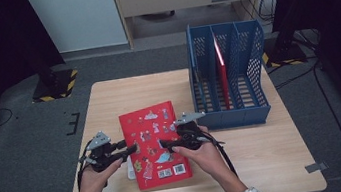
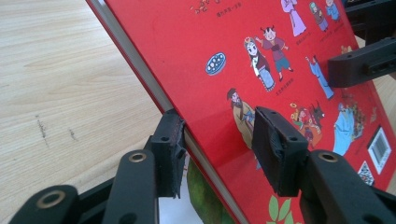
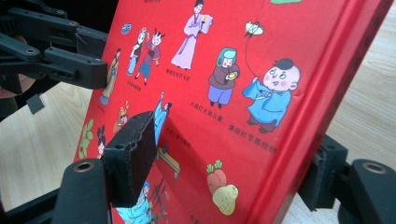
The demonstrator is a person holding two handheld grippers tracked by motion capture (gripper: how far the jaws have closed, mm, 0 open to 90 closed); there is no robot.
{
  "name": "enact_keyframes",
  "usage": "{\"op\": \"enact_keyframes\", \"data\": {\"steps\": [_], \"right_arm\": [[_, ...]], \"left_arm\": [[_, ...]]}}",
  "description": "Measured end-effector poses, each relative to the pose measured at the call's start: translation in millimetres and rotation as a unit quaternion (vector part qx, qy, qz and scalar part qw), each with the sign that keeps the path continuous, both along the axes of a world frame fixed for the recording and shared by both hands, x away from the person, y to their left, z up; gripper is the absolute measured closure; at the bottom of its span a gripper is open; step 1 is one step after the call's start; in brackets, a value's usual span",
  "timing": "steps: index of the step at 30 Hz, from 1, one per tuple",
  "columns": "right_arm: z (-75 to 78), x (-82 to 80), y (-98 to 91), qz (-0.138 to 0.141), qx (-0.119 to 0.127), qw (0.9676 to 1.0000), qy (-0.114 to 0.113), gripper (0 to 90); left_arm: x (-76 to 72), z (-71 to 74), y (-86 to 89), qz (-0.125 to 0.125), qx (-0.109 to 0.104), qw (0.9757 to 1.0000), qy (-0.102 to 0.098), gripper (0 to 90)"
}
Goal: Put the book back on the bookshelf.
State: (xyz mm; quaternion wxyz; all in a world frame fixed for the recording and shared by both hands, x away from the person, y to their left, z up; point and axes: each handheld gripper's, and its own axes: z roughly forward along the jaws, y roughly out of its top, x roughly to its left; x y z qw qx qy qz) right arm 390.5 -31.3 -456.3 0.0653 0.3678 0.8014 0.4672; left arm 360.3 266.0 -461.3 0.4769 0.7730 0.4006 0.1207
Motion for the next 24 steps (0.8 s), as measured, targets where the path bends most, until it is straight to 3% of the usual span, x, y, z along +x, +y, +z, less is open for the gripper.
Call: {"op": "enact_keyframes", "data": {"steps": [3, 5, 12, 19, 24], "right_arm": [[1.4, 1.7, 0.8, 0.009, 0.011, 0.9999, 0.006, 35.2], [3.4, 1.9, 3.8, 0.006, 0.006, 1.0, 0.005, 33.2], [9.3, 4.1, 5.1, 0.006, 0.004, 1.0, -0.005, 34.8], [12.8, 7.2, 4.1, 0.004, 0.006, 0.9999, -0.009, 34.9], [13.1, 7.6, 3.4, 0.002, 0.008, 1.0, -0.005, 35.0]], "left_arm": [[1.2, 1.5, -1.1, -0.007, -0.007, 1.0, 0.0, 55.7], [1.4, 3.6, -3.0, -0.002, 0.002, 1.0, -0.001, 55.8], [2.5, 7.2, -0.3, -0.002, 0.001, 1.0, 0.0, 57.7], [-0.4, 14.7, 1.8, -0.012, 0.006, 0.9992, -0.037, 63.4], [-0.6, 15.0, 3.0, -0.016, 0.003, 0.9991, -0.04, 64.9]]}}
